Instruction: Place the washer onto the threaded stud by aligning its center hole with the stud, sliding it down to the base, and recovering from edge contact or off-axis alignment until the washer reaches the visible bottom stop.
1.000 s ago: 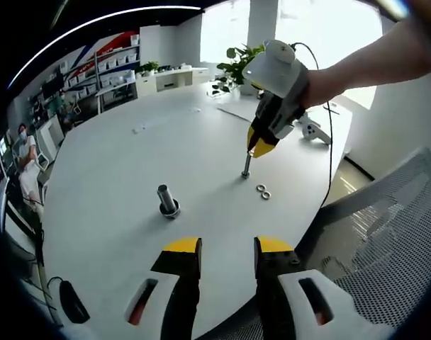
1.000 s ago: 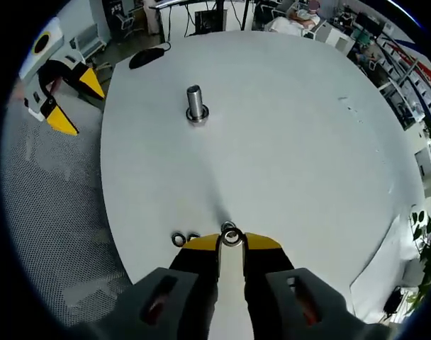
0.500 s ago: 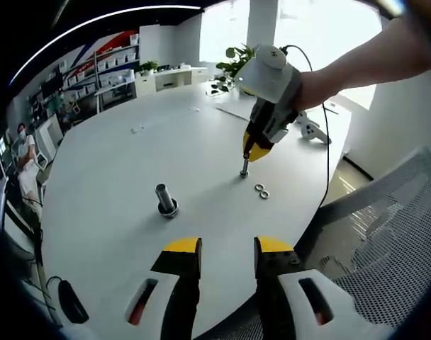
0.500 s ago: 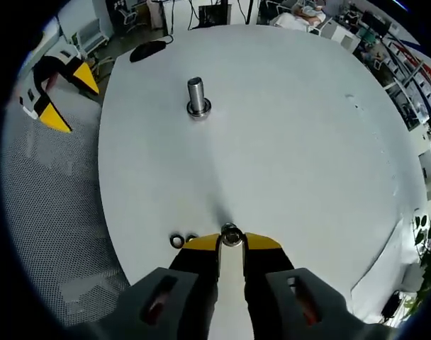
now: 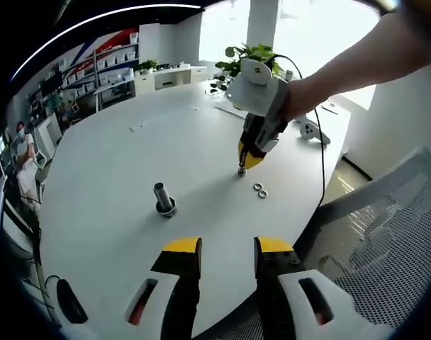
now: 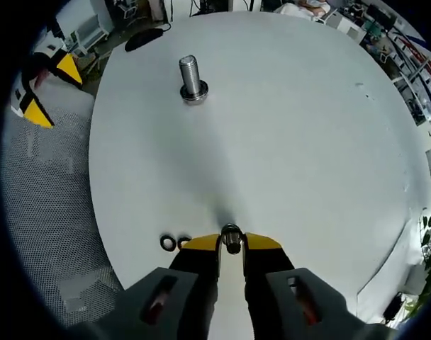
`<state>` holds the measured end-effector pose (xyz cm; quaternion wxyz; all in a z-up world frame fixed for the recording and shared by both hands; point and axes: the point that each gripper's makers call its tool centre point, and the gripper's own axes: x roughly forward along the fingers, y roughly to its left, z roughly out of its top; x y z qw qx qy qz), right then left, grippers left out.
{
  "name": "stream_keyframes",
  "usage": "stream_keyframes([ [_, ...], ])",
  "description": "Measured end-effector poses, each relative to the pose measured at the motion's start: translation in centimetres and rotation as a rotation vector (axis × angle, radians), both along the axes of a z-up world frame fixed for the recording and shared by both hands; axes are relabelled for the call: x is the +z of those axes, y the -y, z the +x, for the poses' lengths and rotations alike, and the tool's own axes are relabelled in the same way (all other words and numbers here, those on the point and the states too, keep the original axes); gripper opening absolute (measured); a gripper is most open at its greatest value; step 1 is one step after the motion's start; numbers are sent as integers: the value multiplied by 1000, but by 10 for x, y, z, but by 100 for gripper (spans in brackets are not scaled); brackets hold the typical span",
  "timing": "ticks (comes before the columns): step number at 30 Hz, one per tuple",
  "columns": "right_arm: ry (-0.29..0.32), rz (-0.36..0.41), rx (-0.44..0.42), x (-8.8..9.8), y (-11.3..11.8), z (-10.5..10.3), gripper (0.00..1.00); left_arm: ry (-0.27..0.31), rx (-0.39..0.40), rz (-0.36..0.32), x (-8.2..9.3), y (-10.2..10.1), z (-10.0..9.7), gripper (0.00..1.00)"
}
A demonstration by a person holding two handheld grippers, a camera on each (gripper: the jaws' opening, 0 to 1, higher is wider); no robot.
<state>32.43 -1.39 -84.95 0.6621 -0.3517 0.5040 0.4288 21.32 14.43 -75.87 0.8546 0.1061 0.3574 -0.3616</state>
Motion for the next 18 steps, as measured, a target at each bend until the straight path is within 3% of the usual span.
stream_keyframes([
  [7,-15,-5,-22,-12,3,-1,14,-5,-9,2,-1,2,-2,28],
  [14,-17,9,-56,-10,2,3,16,-9,-20,3,-3,3,-3,28],
  [18,-9,21,-67,-7,2,3,22,-14,-13,-11,-2,4,-2,28],
])
